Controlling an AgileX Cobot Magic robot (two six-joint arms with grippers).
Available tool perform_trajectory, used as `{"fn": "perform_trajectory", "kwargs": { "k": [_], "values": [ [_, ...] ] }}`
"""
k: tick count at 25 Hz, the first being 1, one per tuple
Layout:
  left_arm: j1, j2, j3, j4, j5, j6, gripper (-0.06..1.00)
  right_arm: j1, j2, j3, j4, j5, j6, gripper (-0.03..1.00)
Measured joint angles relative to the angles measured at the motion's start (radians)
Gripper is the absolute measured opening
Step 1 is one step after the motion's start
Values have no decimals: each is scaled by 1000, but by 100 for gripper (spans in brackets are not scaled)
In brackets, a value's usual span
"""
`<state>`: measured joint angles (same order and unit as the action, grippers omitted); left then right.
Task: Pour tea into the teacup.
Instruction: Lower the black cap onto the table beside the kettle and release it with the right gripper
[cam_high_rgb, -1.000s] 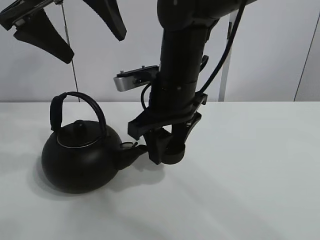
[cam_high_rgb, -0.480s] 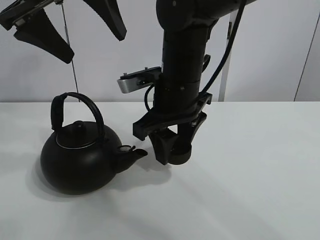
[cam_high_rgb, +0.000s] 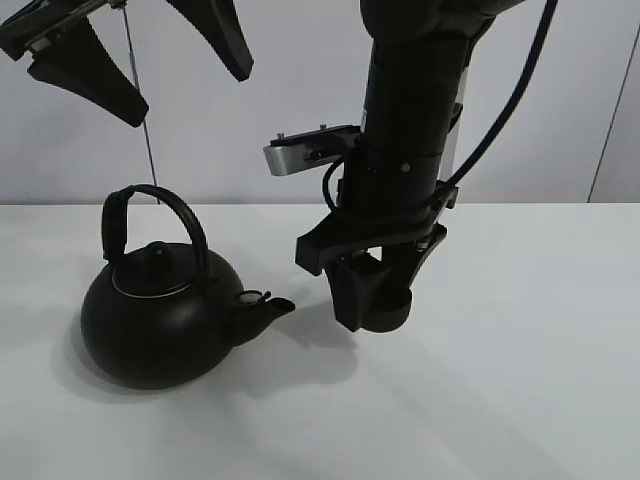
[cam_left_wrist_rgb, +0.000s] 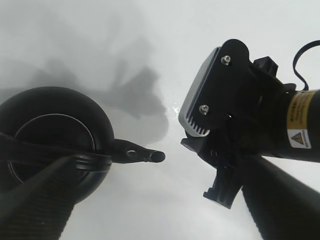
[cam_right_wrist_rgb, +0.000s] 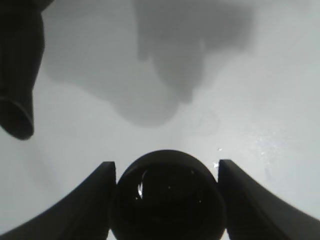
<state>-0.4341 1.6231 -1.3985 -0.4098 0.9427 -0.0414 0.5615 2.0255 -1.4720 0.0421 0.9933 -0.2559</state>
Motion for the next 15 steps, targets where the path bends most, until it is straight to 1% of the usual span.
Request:
{"fn": "perform_trajectory", "kwargs": {
  "k": [6, 10, 13, 15],
  "values": [
    [0, 0, 0, 0, 0, 0, 64, 13, -17, 69, 37, -54, -46, 40],
    [0, 0, 0, 0, -2, 0, 64, 59, -17, 70, 29, -96, -55, 40],
    [0, 0, 0, 0, -11, 0, 64, 89, -2, 70, 17, -103, -56, 40],
    [0, 0, 0, 0, -15, 0, 64, 92, 17, 70, 14, -105, -56, 40]
  ]
}}
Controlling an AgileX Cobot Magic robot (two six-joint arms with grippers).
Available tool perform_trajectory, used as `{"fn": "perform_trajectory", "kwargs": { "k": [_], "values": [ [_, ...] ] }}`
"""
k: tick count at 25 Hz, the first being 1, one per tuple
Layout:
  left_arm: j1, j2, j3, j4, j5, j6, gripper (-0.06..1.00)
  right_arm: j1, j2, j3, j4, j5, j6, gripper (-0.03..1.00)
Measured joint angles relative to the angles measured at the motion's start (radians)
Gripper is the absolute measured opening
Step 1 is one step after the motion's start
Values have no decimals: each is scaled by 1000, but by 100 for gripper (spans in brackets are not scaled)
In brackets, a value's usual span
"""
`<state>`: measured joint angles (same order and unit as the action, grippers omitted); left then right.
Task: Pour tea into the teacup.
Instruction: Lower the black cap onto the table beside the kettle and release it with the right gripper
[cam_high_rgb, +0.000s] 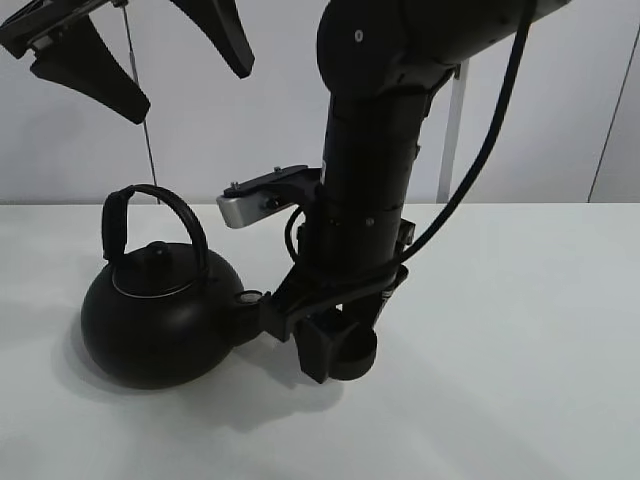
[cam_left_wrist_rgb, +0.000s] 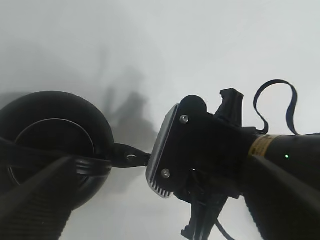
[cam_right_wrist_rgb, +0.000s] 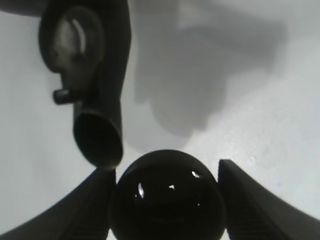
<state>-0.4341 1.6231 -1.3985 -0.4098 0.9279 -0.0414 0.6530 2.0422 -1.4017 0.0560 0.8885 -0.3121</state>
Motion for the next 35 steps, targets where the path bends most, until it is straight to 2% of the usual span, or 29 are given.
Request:
{"fn": "perform_trajectory", "kwargs": {
  "k": [13, 35],
  "values": [
    [0, 0, 1, -1, -15, 0, 64, 0, 56, 0, -23, -48, 0, 40],
    [0, 0, 1, -1, -15, 0, 64, 0, 56, 0, -29, -50, 0, 40]
  ]
}}
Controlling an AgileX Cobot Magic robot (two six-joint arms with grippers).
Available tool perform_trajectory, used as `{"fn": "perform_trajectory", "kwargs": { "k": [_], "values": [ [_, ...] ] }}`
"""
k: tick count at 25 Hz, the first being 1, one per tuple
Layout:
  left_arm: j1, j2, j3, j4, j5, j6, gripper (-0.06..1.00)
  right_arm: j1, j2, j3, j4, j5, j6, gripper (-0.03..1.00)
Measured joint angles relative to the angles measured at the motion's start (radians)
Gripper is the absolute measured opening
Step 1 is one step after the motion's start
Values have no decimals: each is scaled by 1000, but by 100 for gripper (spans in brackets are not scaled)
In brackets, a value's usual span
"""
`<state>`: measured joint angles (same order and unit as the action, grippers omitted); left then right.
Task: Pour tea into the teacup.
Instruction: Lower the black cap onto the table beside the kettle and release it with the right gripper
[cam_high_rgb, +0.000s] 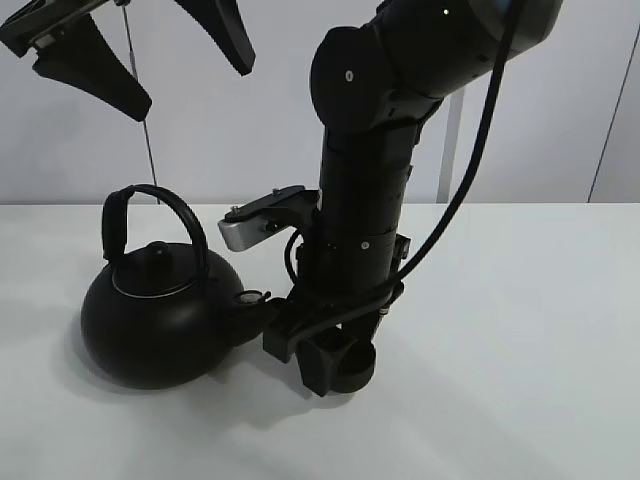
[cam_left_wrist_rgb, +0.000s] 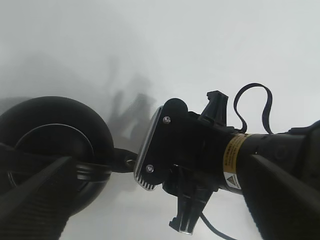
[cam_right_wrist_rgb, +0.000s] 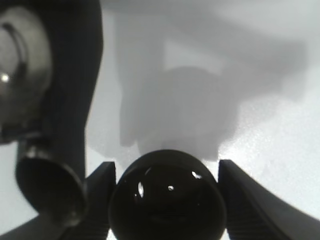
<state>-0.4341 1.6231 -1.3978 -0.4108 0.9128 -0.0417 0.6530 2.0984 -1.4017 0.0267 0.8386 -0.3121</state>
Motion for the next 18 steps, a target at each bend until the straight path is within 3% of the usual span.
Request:
{"fn": "perform_trajectory", "kwargs": {
  "k": [4, 9, 18],
  "values": [
    [0, 0, 0, 0, 0, 0, 64, 0, 0, 0, 0, 3, 0, 42],
    [0, 0, 0, 0, 0, 0, 64, 0, 0, 0, 0, 16, 0, 54],
    [0, 0, 0, 0, 0, 0, 64, -2, -25, 0, 0, 34, 55, 56]
  ]
}}
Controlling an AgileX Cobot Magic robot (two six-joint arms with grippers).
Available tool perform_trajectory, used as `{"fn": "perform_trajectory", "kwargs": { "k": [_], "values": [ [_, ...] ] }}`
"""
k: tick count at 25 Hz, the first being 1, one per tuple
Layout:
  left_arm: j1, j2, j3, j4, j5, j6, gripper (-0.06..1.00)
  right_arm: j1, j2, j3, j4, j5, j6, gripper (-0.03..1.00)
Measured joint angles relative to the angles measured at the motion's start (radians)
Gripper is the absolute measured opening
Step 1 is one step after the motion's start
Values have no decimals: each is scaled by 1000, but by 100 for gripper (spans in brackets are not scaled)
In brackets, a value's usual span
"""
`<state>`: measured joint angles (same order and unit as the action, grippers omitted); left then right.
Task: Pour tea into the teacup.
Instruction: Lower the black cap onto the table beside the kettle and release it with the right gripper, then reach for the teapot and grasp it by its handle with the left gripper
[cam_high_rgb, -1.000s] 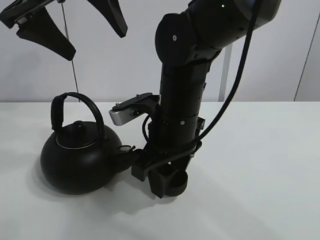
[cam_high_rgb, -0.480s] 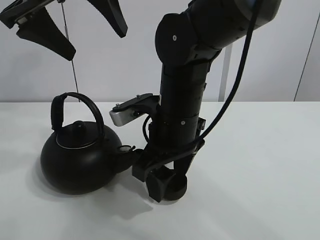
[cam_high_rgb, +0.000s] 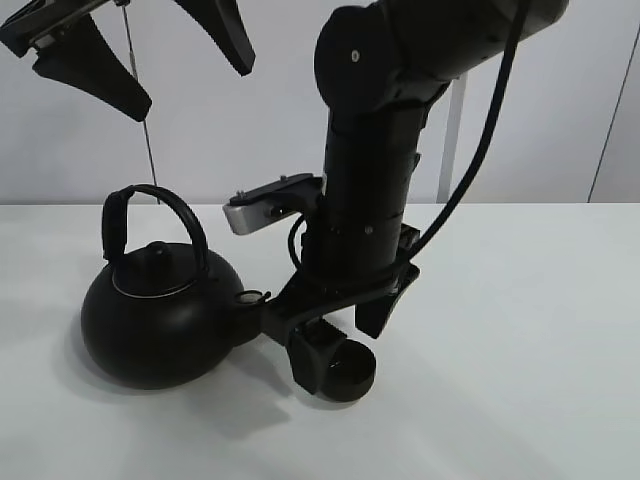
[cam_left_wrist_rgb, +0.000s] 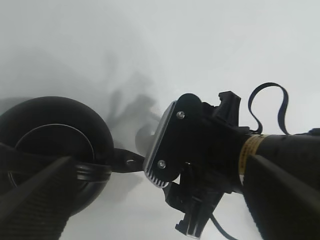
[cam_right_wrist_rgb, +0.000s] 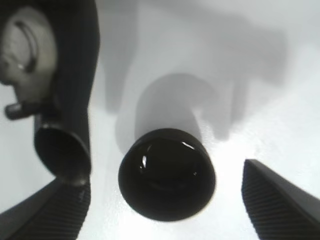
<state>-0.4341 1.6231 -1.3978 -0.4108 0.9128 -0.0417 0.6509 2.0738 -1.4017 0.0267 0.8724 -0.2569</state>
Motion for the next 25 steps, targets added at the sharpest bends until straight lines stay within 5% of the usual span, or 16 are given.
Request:
{"fn": "perform_trajectory", "kwargs": {
  "k": [7, 18, 25],
  "values": [
    [0, 0, 0, 0, -1, 0, 64, -67, -50, 0, -3, 36, 44, 61],
    [0, 0, 0, 1, -1, 0, 64, -350, -137, 0, -12, 88, 133, 61],
    [0, 0, 0, 0, -1, 0, 64, -371, -161, 0, 191, 101, 136, 61]
  ]
}}
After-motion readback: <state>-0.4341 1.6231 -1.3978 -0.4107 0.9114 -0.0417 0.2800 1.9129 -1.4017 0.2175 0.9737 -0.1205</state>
